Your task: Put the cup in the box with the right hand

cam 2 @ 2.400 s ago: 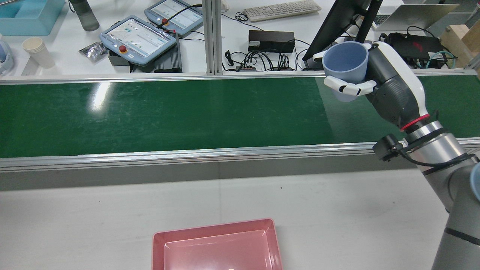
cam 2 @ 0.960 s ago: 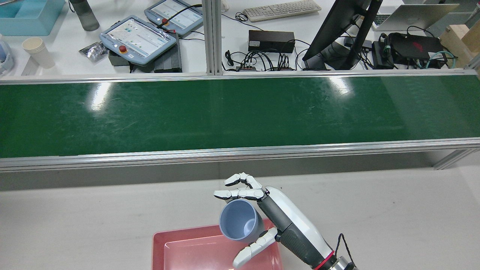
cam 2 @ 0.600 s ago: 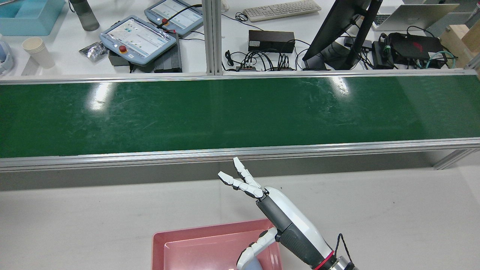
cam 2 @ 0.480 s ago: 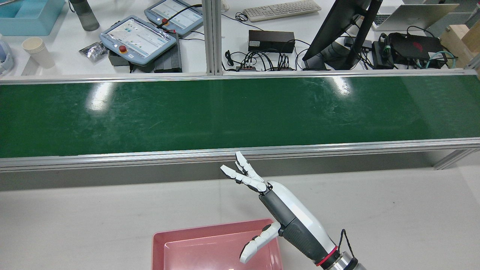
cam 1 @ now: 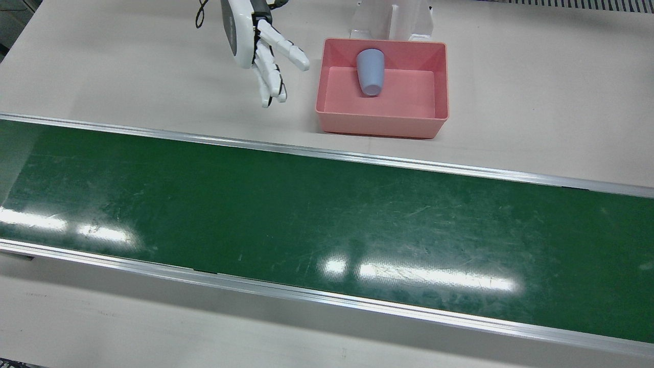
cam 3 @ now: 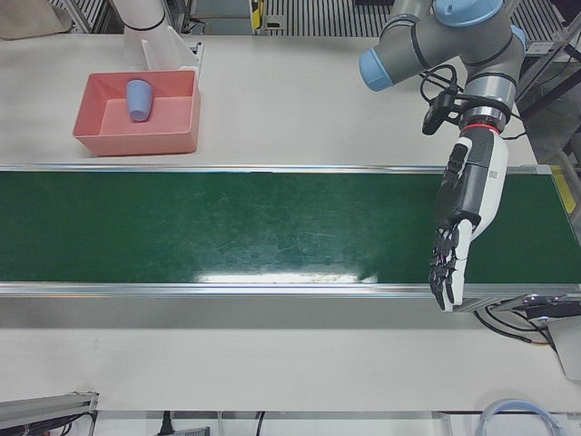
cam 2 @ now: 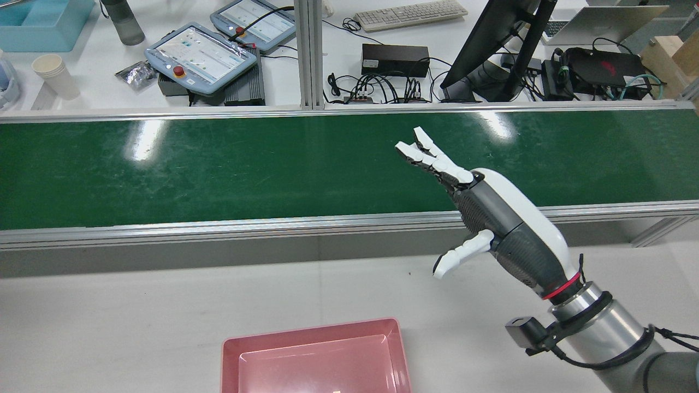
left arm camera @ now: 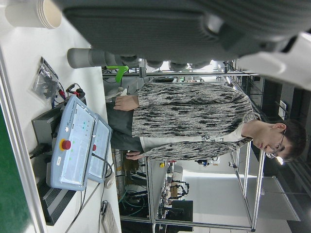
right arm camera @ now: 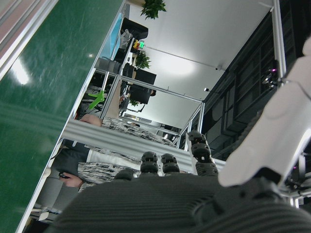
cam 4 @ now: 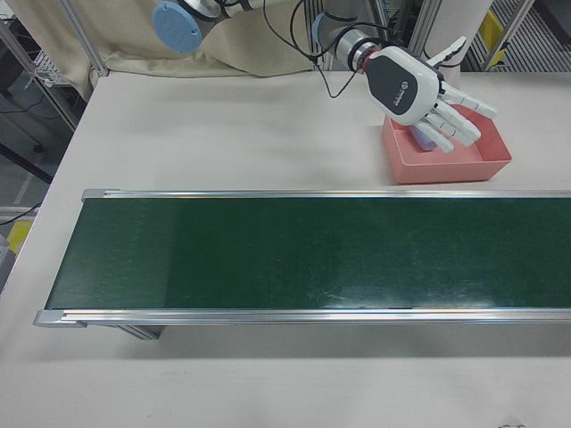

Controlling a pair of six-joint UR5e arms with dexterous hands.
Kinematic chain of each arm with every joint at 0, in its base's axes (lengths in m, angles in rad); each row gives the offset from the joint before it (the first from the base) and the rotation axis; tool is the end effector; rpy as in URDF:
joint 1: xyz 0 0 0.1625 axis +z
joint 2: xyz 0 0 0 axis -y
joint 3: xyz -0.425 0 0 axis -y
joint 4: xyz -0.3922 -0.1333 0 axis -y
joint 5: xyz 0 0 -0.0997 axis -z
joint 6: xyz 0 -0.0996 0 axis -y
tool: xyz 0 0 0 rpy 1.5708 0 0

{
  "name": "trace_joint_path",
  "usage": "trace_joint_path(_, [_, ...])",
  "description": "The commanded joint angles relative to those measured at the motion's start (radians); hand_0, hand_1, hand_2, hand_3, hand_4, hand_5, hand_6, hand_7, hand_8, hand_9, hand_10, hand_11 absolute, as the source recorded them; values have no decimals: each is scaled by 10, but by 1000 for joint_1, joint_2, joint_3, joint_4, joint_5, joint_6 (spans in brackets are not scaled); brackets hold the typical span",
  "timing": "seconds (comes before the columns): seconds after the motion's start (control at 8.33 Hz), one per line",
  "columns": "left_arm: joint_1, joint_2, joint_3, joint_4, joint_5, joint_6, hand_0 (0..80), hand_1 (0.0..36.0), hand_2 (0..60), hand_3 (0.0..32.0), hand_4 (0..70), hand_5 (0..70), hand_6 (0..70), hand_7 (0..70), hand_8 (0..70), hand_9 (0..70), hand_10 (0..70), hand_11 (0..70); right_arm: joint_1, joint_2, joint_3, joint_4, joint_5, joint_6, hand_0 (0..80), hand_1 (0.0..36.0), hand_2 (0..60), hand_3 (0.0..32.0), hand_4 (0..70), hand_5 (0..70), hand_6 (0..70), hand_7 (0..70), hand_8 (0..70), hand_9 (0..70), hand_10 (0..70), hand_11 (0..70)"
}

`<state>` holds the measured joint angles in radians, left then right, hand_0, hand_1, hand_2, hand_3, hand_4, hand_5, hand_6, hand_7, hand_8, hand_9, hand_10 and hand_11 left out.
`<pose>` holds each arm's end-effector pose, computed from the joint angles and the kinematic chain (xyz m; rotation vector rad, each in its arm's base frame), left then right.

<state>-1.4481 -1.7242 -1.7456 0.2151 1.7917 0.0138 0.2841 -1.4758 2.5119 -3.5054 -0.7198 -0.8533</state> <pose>-0.0441 -0.5536 0.5442 -0.3307 2.1428 -1.9056 -0.2811 -0.2990 0.2852 -0.0038 -2.3881 1.4676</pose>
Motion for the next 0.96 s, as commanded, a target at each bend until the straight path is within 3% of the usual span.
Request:
trace_joint_path(0.0, [1, 0, 0, 0, 0, 0, 0, 0, 0, 0, 0, 0, 0, 0, 0, 0, 0, 0, 316, -78, -1, -277, -189, 363, 425, 67, 0, 0, 0, 24, 35, 111, 50, 86, 0, 0])
trace_joint_path(0.12, [0, 0, 0, 0, 0, 0, 0, 0, 0, 0, 0, 0, 0, 0, 0, 0, 0, 0, 480, -115, -31, -276, -313, 409, 417, 60, 0, 0, 0, 25, 34, 101, 56, 87, 0, 0])
trace_joint_path(0.36, [0, 0, 0, 0, 0, 0, 0, 0, 0, 0, 0, 0, 0, 0, 0, 0, 0, 0, 793, -126, -198, -258, -598, 506, 402, 59, 0, 0, 0, 28, 41, 128, 63, 106, 0, 0])
trace_joint_path(0.48, [0, 0, 0, 0, 0, 0, 0, 0, 0, 0, 0, 0, 0, 0, 0, 0, 0, 0, 914, -156, -279, -156, -700, 514, 392, 51, 0, 0, 0, 30, 36, 96, 66, 102, 0, 0])
trace_joint_path(0.6, [0, 0, 0, 1, 0, 0, 0, 0, 0, 0, 0, 0, 0, 0, 0, 0, 0, 0, 1040, -217, -386, 12, -787, 555, 365, 34, 0, 0, 0, 27, 32, 74, 73, 108, 0, 0])
trace_joint_path(0.84, [0, 0, 0, 0, 0, 0, 0, 0, 0, 0, 0, 0, 0, 0, 0, 0, 0, 0, 1235, -337, -557, 254, -834, 680, 352, 32, 0, 0, 0, 24, 49, 173, 82, 140, 0, 0])
